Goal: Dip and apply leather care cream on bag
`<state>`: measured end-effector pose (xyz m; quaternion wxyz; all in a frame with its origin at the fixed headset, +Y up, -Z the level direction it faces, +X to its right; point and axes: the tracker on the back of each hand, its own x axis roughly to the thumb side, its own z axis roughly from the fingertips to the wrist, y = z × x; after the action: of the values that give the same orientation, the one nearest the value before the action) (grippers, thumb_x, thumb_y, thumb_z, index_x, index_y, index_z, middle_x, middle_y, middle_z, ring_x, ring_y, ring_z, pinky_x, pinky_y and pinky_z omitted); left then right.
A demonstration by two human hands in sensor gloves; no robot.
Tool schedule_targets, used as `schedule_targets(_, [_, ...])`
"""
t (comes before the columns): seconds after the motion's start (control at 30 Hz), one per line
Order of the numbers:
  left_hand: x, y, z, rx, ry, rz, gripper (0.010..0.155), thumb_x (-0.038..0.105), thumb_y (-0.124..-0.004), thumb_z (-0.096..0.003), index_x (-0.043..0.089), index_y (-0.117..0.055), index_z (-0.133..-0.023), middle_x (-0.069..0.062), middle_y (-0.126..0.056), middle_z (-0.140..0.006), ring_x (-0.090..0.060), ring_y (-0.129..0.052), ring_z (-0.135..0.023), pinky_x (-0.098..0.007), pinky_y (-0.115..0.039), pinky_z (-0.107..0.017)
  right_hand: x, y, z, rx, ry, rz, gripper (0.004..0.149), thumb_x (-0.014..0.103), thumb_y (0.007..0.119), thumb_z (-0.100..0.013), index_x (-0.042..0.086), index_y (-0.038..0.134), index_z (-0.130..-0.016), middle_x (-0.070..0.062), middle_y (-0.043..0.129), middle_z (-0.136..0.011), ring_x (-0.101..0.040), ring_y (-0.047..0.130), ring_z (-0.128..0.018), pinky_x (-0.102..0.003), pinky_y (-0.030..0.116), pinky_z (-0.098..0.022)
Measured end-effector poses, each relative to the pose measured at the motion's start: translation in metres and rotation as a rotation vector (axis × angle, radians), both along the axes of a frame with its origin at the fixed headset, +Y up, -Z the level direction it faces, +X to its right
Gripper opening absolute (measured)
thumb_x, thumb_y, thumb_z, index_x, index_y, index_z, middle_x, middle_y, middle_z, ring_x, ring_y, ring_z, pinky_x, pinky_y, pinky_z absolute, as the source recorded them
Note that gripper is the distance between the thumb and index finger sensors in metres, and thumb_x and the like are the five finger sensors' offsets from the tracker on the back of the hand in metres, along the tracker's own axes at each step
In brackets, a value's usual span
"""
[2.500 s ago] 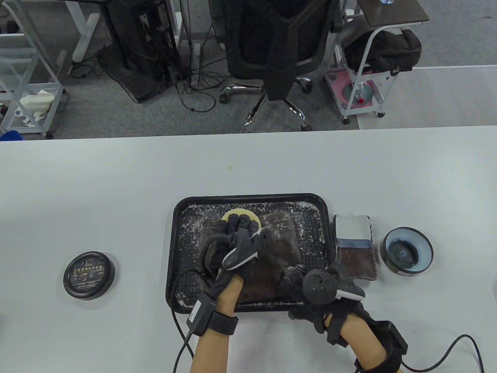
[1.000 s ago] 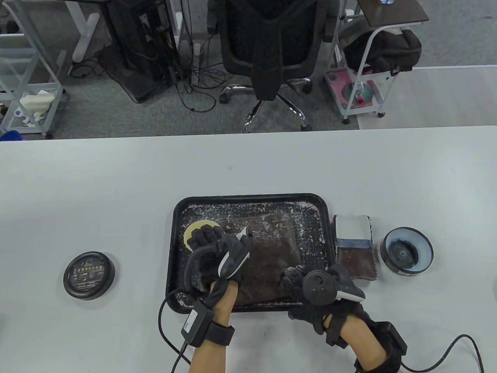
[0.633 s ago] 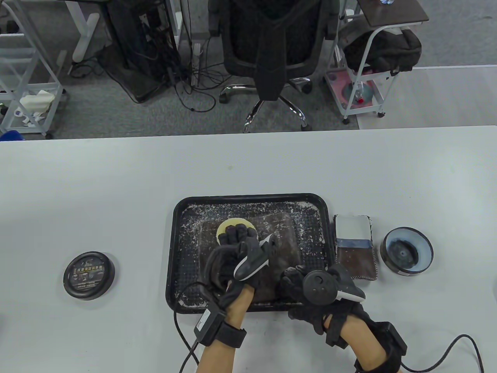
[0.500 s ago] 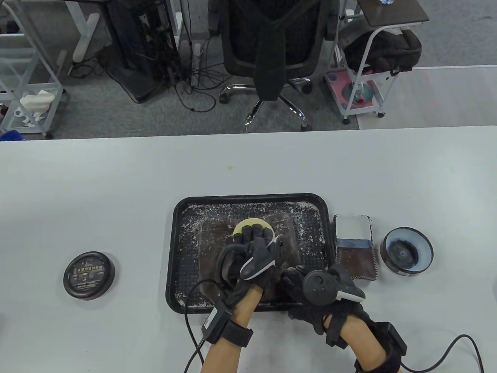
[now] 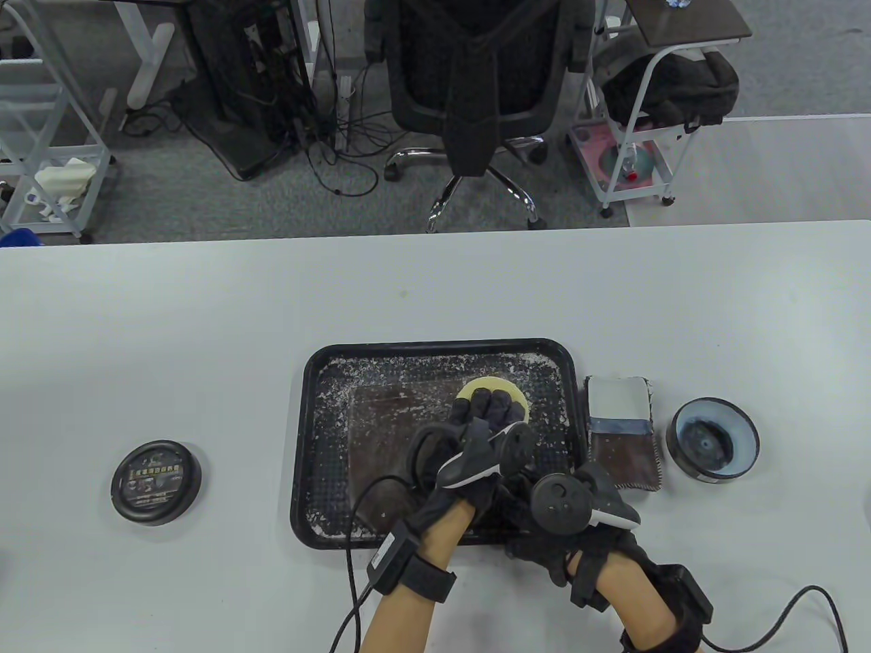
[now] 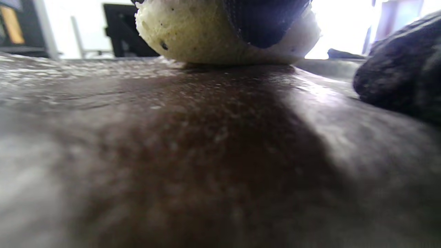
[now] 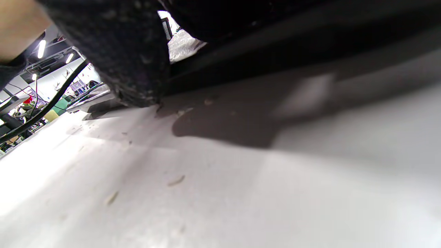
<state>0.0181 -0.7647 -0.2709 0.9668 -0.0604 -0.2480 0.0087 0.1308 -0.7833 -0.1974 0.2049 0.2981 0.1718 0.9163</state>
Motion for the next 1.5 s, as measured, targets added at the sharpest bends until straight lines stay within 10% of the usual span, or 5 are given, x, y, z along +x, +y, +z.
schedule_targets(0.9, [-0.074, 0.003, 0.008, -0.016, 0.103, -0.167, 0.057, 0.02, -0.076, -0.0464, 0.039, -0.065, -0.099, 0.001, -0.061, -0.11, -0.028, -0.066, -0.104, -0.049, -0.058, -0.075, -0.003, 0.001, 0.001, 0.003, -0.007, 0.022, 0.074, 0.035, 0.095, -0.045, 0.003, 0.061, -0.102, -0.03, 0.047, -0.106, -0.055, 0.041, -0.095, -0.067, 0.044, -0.066])
schedule_targets(1.5, [-0.119, 0.01, 0.003, -0.056, 0.557, -0.41, 0.056, 0.019, -0.078, -0.0453, 0.032, -0.07, -0.099, -0.007, -0.068, -0.106, -0.034, -0.076, -0.099, -0.051, -0.067, -0.07, -0.004, 0.001, 0.003, -0.002, -0.014, 0.031, 0.074, 0.035, 0.094, -0.045, 0.003, 0.06, -0.103, -0.03, 0.045, -0.106, -0.056, 0.04, -0.095, -0.068, 0.043, -0.066])
